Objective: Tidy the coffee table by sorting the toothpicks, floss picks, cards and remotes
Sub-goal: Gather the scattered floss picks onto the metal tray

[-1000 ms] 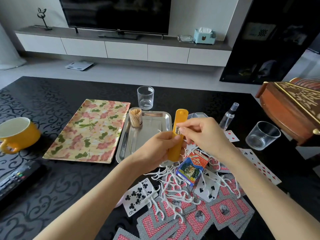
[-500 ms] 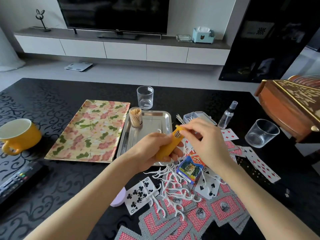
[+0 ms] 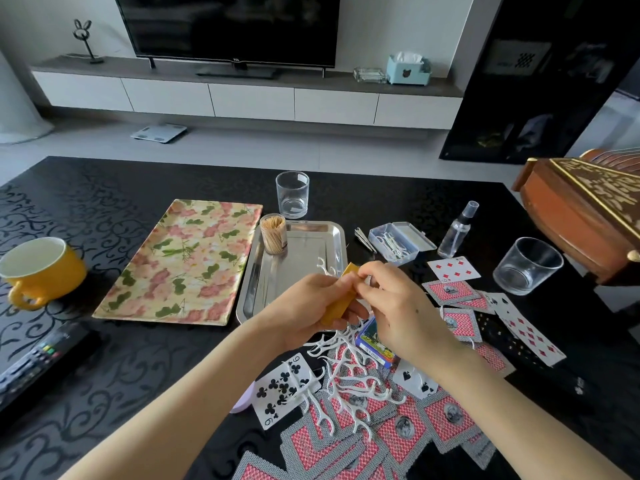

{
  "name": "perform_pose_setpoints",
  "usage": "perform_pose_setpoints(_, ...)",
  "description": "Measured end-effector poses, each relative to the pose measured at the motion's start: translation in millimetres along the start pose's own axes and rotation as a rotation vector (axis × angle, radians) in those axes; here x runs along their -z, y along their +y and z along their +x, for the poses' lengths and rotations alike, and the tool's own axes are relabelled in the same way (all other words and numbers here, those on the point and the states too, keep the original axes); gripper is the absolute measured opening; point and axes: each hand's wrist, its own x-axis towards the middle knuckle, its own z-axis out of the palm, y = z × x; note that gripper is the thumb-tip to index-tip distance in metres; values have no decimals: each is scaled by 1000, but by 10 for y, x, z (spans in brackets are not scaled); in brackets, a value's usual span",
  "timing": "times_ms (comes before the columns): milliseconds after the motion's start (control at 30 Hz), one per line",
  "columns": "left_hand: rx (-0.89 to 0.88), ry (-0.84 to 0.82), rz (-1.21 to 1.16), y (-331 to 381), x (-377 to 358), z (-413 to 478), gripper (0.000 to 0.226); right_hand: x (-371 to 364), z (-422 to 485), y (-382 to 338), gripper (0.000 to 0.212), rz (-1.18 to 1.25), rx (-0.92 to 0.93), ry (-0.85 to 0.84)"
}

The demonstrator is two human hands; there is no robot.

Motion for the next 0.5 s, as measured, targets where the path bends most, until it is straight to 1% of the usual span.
perform_pose_setpoints(100,-11,42,46,-101,-7,27,28,-59,-41,26,29,-36,42,-36)
perform_pose_setpoints(200,-36,90,116,-178,-25,52,29,-112,-81,36,29,-43,52,-14)
perform_pose_setpoints(267,-58,133,143,-215,-43,60,28,-135,-97,38,33,-40,51,-16)
perform_pose_setpoints(367,-77,207,131,-251,-56,87,29,-171,-71,80,36,50,21,-6)
perform_pose_setpoints(400,-76,228,103,-251,-47,105,30,-178,-43,78,34,129,-42,27)
perform_pose_setpoints(433,-69,249,77,-233,-31,122,30,-178,0,64,32,234,-154,77)
perform_pose_setpoints(467,-58,266,63,-207,1,143,31,-179,56,40,31,347,-299,124)
perform_pose_setpoints(500,-46,276,59,-173,44,155,31,-196,128,19,34,456,-453,130)
